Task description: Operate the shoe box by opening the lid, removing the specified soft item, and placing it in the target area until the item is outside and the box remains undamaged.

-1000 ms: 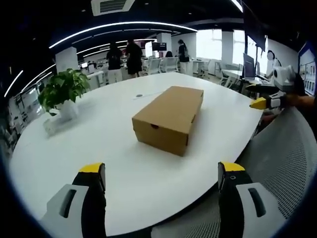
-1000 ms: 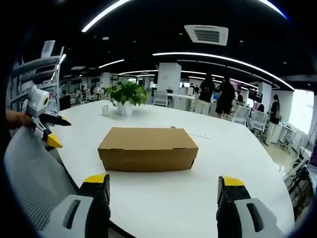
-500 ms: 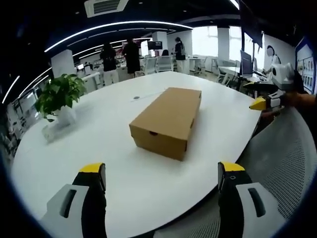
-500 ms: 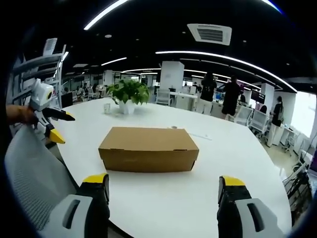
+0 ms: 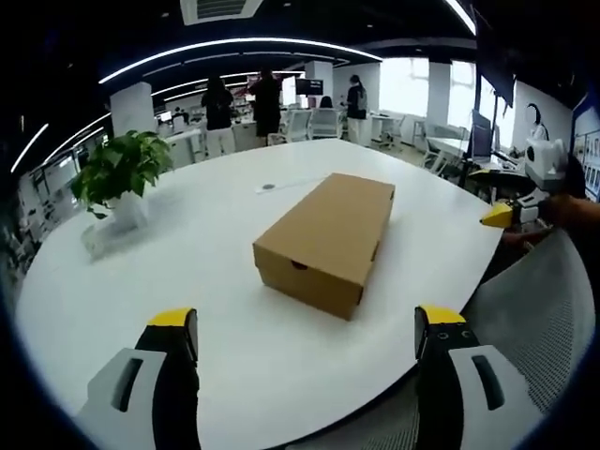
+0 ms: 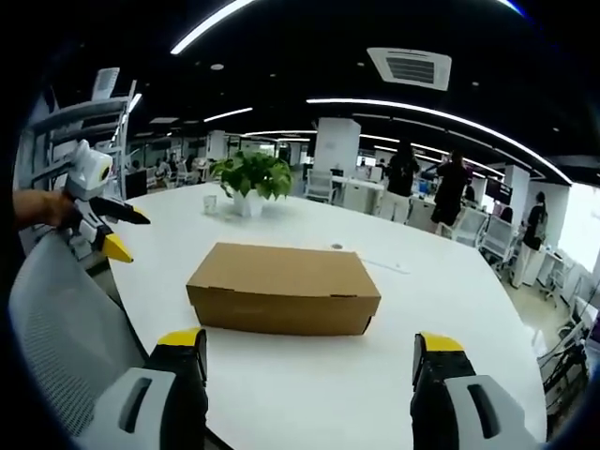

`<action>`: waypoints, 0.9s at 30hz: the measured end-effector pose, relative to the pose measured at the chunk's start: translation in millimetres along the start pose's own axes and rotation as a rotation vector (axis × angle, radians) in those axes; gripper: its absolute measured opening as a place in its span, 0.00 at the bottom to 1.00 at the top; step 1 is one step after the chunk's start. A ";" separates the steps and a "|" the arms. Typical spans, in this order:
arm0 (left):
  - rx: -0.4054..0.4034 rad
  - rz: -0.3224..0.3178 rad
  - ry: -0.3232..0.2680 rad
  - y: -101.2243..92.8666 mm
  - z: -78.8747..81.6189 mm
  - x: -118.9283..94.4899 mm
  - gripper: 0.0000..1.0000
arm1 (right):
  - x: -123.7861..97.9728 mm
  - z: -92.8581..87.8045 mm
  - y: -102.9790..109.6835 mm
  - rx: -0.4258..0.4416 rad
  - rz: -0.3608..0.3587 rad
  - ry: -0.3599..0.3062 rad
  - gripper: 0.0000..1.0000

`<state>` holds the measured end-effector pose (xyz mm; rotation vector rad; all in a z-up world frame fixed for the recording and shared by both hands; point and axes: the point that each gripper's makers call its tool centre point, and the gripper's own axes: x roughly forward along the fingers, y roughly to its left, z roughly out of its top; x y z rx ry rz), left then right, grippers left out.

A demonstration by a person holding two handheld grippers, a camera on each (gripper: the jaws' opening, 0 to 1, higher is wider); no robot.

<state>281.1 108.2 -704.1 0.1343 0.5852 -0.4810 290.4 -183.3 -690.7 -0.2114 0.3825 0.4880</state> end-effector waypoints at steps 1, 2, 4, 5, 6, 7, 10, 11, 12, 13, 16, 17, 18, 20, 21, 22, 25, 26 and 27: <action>0.000 -0.002 -0.001 -1.4 1.2 2.1 1.00 | 1.1 0.2 -1.2 0.001 0.003 0.002 0.90; 0.001 -0.003 0.001 -2.3 1.8 3.6 1.00 | 2.1 0.3 -1.9 0.002 0.006 0.003 0.90; 0.005 -0.004 0.005 -4.5 2.8 7.3 1.00 | 4.9 0.6 -4.1 0.000 0.014 0.008 0.90; 0.004 -0.005 0.010 -5.6 3.3 9.6 1.00 | 6.4 1.2 -5.1 -0.003 0.019 0.009 0.90; 0.003 -0.006 0.012 -6.5 3.6 11.1 1.00 | 7.5 1.5 -5.9 -0.005 0.022 0.009 0.90; 0.001 -0.007 0.012 -7.5 4.5 13.2 1.00 | 8.4 1.8 -6.6 -0.007 0.026 0.010 0.90; -0.007 -0.006 0.016 -9.9 5.8 18.3 1.00 | 13.2 3.8 -9.1 -0.007 0.040 0.006 0.89; -0.010 -0.005 0.020 -10.4 5.9 19.8 1.00 | 14.7 4.1 -9.9 -0.006 0.045 0.005 0.89; -0.014 -0.004 0.022 -11.3 6.6 21.7 1.00 | 16.7 4.2 -11.4 -0.005 0.048 0.006 0.88; -0.019 -0.003 0.021 -11.8 7.5 22.5 1.00 | 18.2 4.0 -12.6 -0.003 0.050 0.008 0.88; -0.037 -0.001 0.000 -13.6 13.3 25.2 1.00 | 22.3 3.9 -14.2 -0.003 0.058 0.012 0.86; -0.039 -0.001 -0.001 -14.0 14.1 26.6 1.00 | 24.3 3.9 -15.3 -0.009 0.061 0.011 0.86; -0.039 -0.001 0.001 -14.5 14.2 28.2 1.00 | 25.7 3.7 -16.4 -0.011 0.062 0.012 0.86; -0.032 -0.004 0.013 -16.4 12.7 32.0 0.99 | 29.0 3.1 -18.5 -0.006 0.071 0.013 0.85; -0.026 -0.007 0.020 -16.2 11.0 34.9 0.99 | 31.5 2.4 -20.1 -0.003 0.076 0.017 0.85; -0.024 -0.009 0.023 -16.5 10.7 36.3 0.99 | 33.0 2.1 -20.9 -0.003 0.078 0.018 0.85; -0.026 -0.015 0.023 -19.9 12.9 40.6 0.98 | 39.2 0.4 -23.2 -0.015 0.093 0.028 0.85; -0.028 -0.016 0.021 -21.0 13.7 41.7 0.98 | 40.6 0.1 -24.0 -0.021 0.097 0.032 0.85; -0.031 -0.018 0.023 -22.3 14.1 43.6 0.98 | 41.9 0.3 -24.8 -0.024 0.099 0.033 0.85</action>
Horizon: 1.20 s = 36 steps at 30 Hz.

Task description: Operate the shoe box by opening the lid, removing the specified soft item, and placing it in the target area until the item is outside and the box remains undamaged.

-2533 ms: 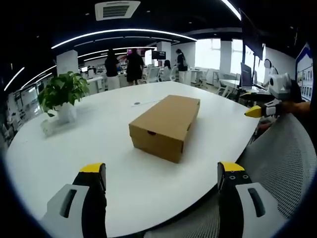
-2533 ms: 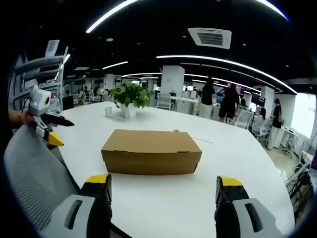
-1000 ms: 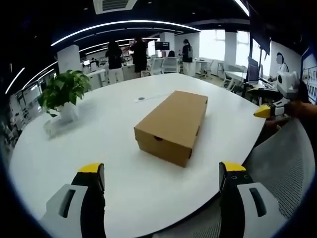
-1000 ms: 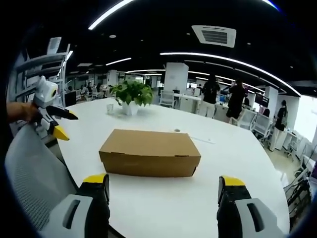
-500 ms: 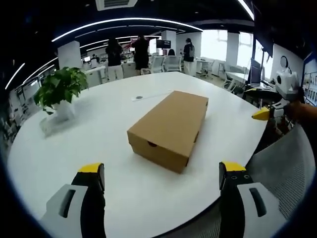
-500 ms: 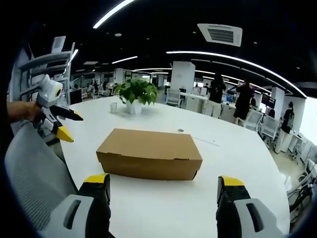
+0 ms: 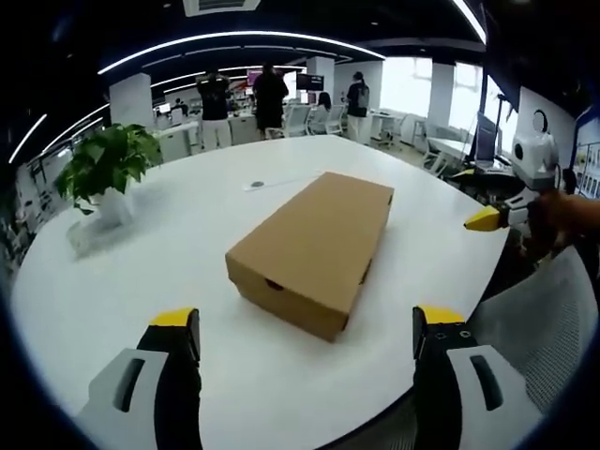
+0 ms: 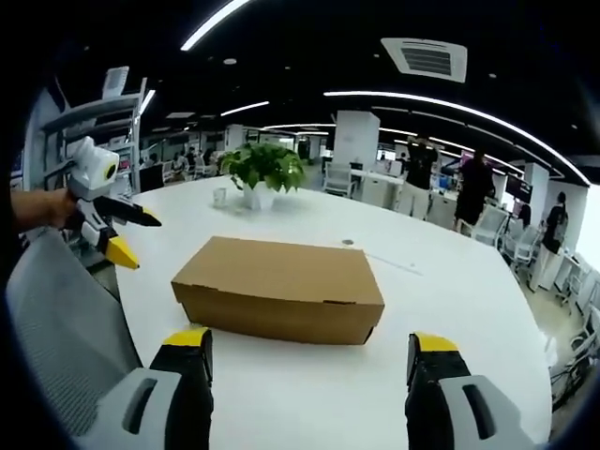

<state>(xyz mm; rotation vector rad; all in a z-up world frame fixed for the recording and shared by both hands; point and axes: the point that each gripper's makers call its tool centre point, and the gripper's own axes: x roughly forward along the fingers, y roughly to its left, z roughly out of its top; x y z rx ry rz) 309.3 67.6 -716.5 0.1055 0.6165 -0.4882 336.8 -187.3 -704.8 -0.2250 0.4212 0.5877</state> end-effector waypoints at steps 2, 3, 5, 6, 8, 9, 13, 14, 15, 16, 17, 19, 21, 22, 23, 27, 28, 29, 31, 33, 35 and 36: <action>-0.003 0.000 0.004 -1.1 -0.3 2.7 0.97 | 2.9 0.7 -2.4 -0.004 0.008 0.000 0.84; -0.003 0.000 0.007 -1.8 -0.2 4.2 0.97 | 4.6 0.4 -3.4 -0.007 0.011 0.004 0.84; -0.007 -0.001 0.005 -2.9 0.6 7.0 0.97 | 7.6 0.3 -5.6 -0.013 0.018 0.006 0.84; -0.008 -0.002 0.006 -3.2 0.3 7.6 0.96 | 9.0 0.3 -6.6 -0.016 0.020 0.007 0.84; -0.012 -0.015 0.002 -6.1 0.3 10.0 0.94 | 12.4 0.5 -8.7 -0.028 0.028 0.008 0.84; -0.023 -0.026 -0.004 -8.8 0.5 11.3 0.93 | 14.0 0.1 -9.2 -0.042 0.036 0.012 0.84; -0.023 -0.027 0.008 -10.6 -2.5 17.4 0.93 | 20.5 -0.6 -12.2 -0.073 0.053 0.021 0.83; -0.023 -0.027 0.009 -10.5 -2.5 18.2 0.93 | 22.6 -1.1 -13.2 -0.078 0.061 0.024 0.83; -0.027 -0.026 0.009 -10.2 -2.3 19.4 0.93 | 24.0 -1.8 -14.2 -0.082 0.065 0.027 0.83; -0.030 -0.025 0.008 -9.9 -2.2 20.2 0.93 | 26.0 -2.7 -15.2 -0.087 0.070 0.031 0.82; -0.031 -0.024 0.008 -9.6 -2.0 21.2 0.93 | 27.5 -3.6 -15.3 -0.092 0.076 0.034 0.82; -0.032 -0.018 0.011 -8.3 -1.9 23.6 0.93 | 30.6 -5.6 -16.3 -0.102 0.084 0.040 0.82; -0.033 -0.013 0.011 -7.4 -1.6 25.4 0.93 | 33.8 -7.5 -16.5 -0.101 0.097 0.044 0.81; -0.035 -0.009 0.014 -6.6 -2.0 26.6 0.92 | 36.0 -8.2 -15.7 -0.100 0.106 0.045 0.80; -0.037 -0.003 0.022 -5.6 -3.3 28.1 0.92 | 37.6 -8.9 -15.2 -0.101 0.111 0.046 0.79; -0.058 -0.003 0.025 -5.7 -4.5 31.8 0.91 | 46.2 -14.2 -14.2 -0.109 0.130 0.059 0.79; -0.063 -0.003 0.024 -6.1 -4.6 32.6 0.90 | 47.9 -15.1 -14.4 -0.113 0.132 0.062 0.79; -0.067 -0.001 0.023 -6.2 -4.7 33.8 0.89 | 49.8 -15.8 -14.8 -0.115 0.135 0.064 0.79; -0.074 0.005 0.033 -6.9 -7.2 37.6 0.88 | 53.9 -16.8 -15.7 -0.114 0.144 0.069 0.78; -0.089 0.022 0.045 -5.5 -10.0 40.8 0.87 | 57.8 -17.2 -17.2 -0.118 0.148 0.071 0.78; -0.099 0.021 0.043 -7.1 -10.0 43.1 0.86 | 61.8 -16.8 -20.0 -0.115 0.152 0.072 0.78; -0.103 0.020 0.044 -9.0 -9.8 44.5 0.86 | 63.2 -16.6 -20.8 -0.113 0.155 0.072 0.78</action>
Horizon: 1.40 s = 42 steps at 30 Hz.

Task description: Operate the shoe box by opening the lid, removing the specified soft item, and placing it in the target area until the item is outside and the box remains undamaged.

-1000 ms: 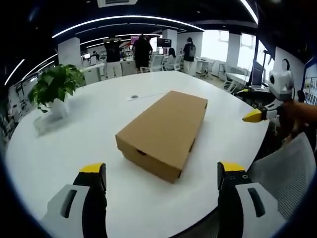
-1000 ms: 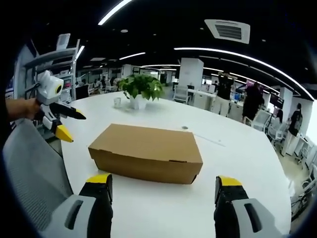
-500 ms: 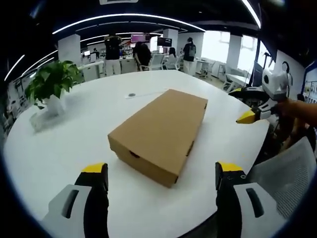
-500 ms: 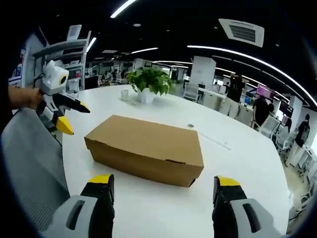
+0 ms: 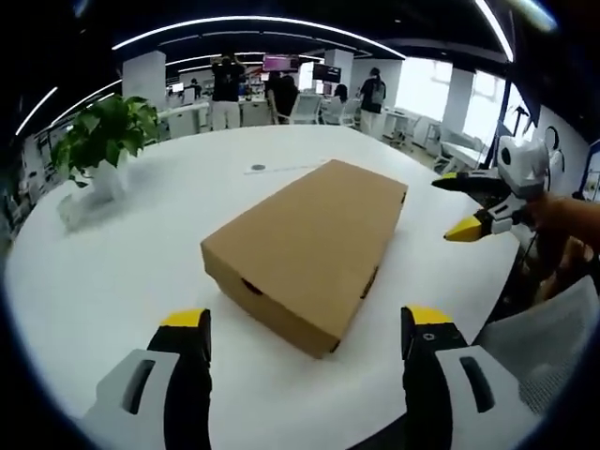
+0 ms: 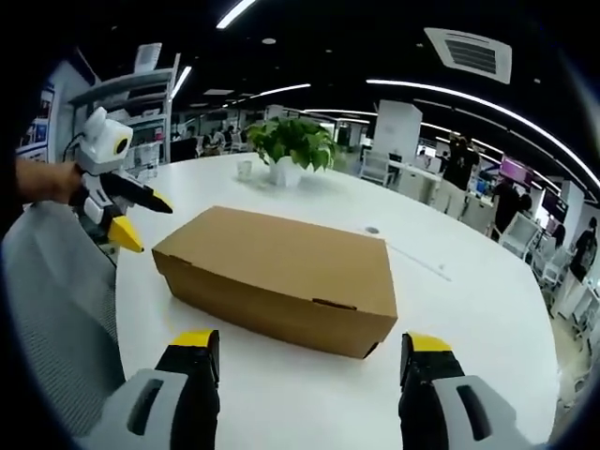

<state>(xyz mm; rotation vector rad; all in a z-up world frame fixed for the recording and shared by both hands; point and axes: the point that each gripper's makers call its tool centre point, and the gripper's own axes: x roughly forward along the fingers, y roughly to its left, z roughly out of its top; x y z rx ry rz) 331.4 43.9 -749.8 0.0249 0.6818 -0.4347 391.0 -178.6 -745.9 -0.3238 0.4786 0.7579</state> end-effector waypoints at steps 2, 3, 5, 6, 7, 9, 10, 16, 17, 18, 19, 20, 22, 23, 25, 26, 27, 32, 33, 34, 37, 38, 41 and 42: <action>0.006 -0.002 -0.002 -3.1 1.2 1.7 0.83 | 2.9 0.3 -3.3 -0.002 0.007 0.003 0.78; 0.012 -0.001 -0.004 -3.5 1.9 2.1 0.81 | 4.0 0.3 -5.1 -0.002 0.009 0.005 0.78; 0.019 0.005 -0.002 -3.7 2.4 3.4 0.79 | 6.8 -0.5 -9.2 -0.005 0.019 0.013 0.78; 0.019 0.004 -0.001 -3.5 2.2 4.5 0.79 | 8.4 -1.0 -12.3 -0.012 0.019 0.019 0.78; 0.017 -0.002 0.000 -4.2 1.8 6.3 0.79 | 9.6 -1.2 -14.2 -0.016 0.020 0.022 0.78; 0.010 -0.010 0.007 -5.7 0.5 9.5 0.79 | 12.2 -0.9 -18.1 -0.019 0.025 0.029 0.78; 0.010 -0.011 0.009 -6.1 -0.2 10.6 0.79 | 13.9 0.1 -19.6 -0.023 0.028 0.031 0.78; 0.005 -0.021 0.032 -8.5 -3.0 21.2 0.77 | 24.7 1.3 -22.4 -0.032 0.064 0.043 0.76; 0.004 -0.021 0.033 -8.2 -2.6 22.3 0.77 | 26.8 1.3 -22.8 -0.032 0.069 0.044 0.76; 0.002 -0.021 0.035 -8.1 -2.2 23.4 0.77 | 28.5 1.3 -23.6 -0.031 0.072 0.044 0.76; 0.000 -0.021 0.034 -8.0 -1.8 24.5 0.77 | 30.9 1.0 -25.5 -0.024 0.074 0.044 0.75; 0.000 -0.018 0.036 -7.6 -1.6 26.2 0.76 | 32.5 0.5 -26.8 -0.018 0.075 0.046 0.75; -0.004 -0.008 0.036 -5.5 -1.4 28.6 0.75 | 36.4 -0.4 -29.5 -0.005 0.077 0.048 0.74; -0.008 -0.004 0.034 -4.7 -1.3 29.3 0.74 | 38.0 -1.1 -30.3 0.000 0.078 0.050 0.74; -0.018 0.004 0.031 -3.3 -0.8 30.5 0.71 | 41.4 -2.5 -30.7 0.010 0.083 0.054 0.73; -0.017 0.009 0.025 -2.6 0.0 30.7 0.70 | 43.2 -2.3 -31.1 0.018 0.086 0.052 0.72; -0.014 0.014 0.020 -1.7 0.7 31.4 0.70 | 44.5 -2.0 -31.6 0.025 0.087 0.049 0.72; -0.021 0.021 0.027 -0.1 -1.3 34.8 0.68 | 50.7 -3.1 -32.5 0.029 0.092 0.052 0.66; -0.023 0.023 0.029 0.1 -2.2 35.7 0.69 | 52.1 -2.8 -32.3 0.028 0.096 0.053 0.65; -0.023 0.024 0.029 0.1 -2.6 36.4 0.69 | 53.0 -2.5 -31.8 0.026 0.100 0.052 0.65; -0.016 0.026 0.039 -1.9 -4.9 40.5 0.68 | 57.9 -3.1 -32.4 0.006 0.109 0.064 0.63; -0.011 0.026 0.046 -2.6 -5.9 41.4 0.68 | 58.9 -2.4 -32.6 0.002 0.111 0.064 0.62; 0.002 0.040 0.053 -1.7 -7.4 43.0 0.68 | 61.6 -0.2 -34.1 -0.006 0.126 0.068 0.62; -0.001 0.042 0.052 -1.6 -7.4 43.3 0.69 | 62.0 -0.1 -34.6 -0.007 0.129 0.070 0.62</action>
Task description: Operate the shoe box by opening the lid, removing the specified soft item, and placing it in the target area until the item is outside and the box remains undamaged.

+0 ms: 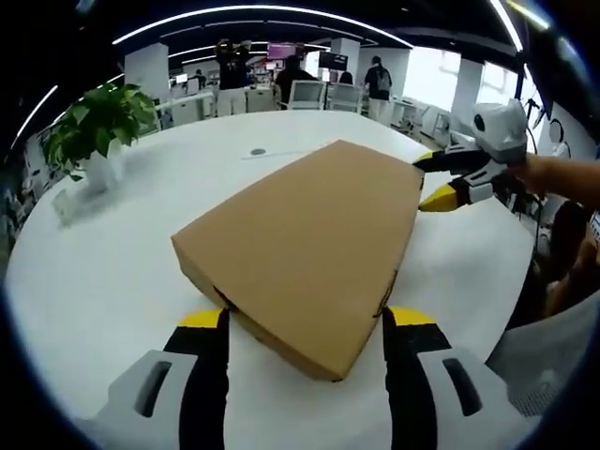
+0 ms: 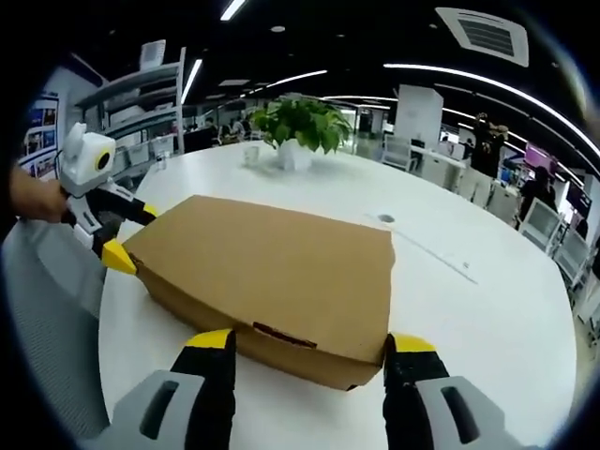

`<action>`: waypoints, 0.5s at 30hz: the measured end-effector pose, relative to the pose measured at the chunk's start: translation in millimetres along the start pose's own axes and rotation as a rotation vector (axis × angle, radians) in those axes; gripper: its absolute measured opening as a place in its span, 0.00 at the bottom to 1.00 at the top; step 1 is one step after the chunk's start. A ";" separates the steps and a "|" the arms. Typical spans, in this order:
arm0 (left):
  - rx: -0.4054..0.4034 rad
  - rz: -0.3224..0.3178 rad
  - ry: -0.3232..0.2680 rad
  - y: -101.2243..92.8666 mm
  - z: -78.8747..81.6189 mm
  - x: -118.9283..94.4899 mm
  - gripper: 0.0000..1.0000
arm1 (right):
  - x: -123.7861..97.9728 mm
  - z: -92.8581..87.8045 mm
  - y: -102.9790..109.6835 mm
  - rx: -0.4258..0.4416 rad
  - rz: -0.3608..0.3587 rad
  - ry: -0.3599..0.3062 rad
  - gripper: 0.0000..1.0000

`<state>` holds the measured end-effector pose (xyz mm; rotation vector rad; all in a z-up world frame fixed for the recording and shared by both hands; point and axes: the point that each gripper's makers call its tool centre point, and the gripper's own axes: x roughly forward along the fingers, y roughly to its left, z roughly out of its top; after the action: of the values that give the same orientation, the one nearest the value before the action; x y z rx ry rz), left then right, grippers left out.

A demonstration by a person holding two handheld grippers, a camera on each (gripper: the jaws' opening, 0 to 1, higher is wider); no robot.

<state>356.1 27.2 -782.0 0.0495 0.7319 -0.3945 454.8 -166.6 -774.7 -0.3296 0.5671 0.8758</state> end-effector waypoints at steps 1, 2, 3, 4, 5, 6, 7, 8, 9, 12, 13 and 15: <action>-0.001 0.002 0.000 0.0 -0.2 0.4 0.69 | 0.2 -0.3 0.2 0.000 0.007 0.004 0.62; -0.001 0.004 0.001 0.1 -0.7 1.6 0.69 | 0.0 -0.3 0.1 0.001 0.010 0.007 0.62; 0.000 0.005 0.001 0.1 -0.7 2.2 0.69 | 0.0 -0.6 0.2 0.001 0.011 0.010 0.62; 0.000 0.006 0.003 0.0 -0.5 2.5 0.69 | 0.1 -0.6 0.0 0.002 0.012 0.011 0.62; 0.003 0.006 0.006 0.2 -0.4 2.9 0.69 | 0.1 -0.7 0.2 0.004 0.013 0.013 0.62; 0.004 0.005 0.009 0.2 -0.4 3.0 0.69 | -0.3 -0.8 0.7 0.004 0.011 0.013 0.62; 0.006 0.004 0.012 0.1 -0.3 2.9 0.69 | -0.5 -0.8 0.7 0.005 0.010 0.013 0.62; 0.006 0.002 0.014 0.1 -0.3 2.9 0.69 | -0.5 -0.8 0.6 0.007 0.010 0.012 0.61; 0.010 0.001 0.016 0.8 -0.2 2.9 0.68 | -0.6 -0.7 0.6 0.010 0.009 0.012 0.61; 0.017 -0.005 0.027 4.0 0.1 3.0 0.68 | -1.3 -0.2 2.0 0.025 0.010 0.008 0.60; 0.020 -0.008 0.030 5.0 0.1 3.0 0.68 | -1.0 -0.6 2.5 0.027 0.009 0.008 0.59; 0.027 -0.016 0.038 6.6 -0.1 2.3 0.68 | -1.2 -0.8 3.5 0.031 0.007 0.006 0.59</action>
<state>360.0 32.5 -784.2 0.0770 0.7648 -0.4197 451.2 -165.6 -774.8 -0.3023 0.5868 0.8722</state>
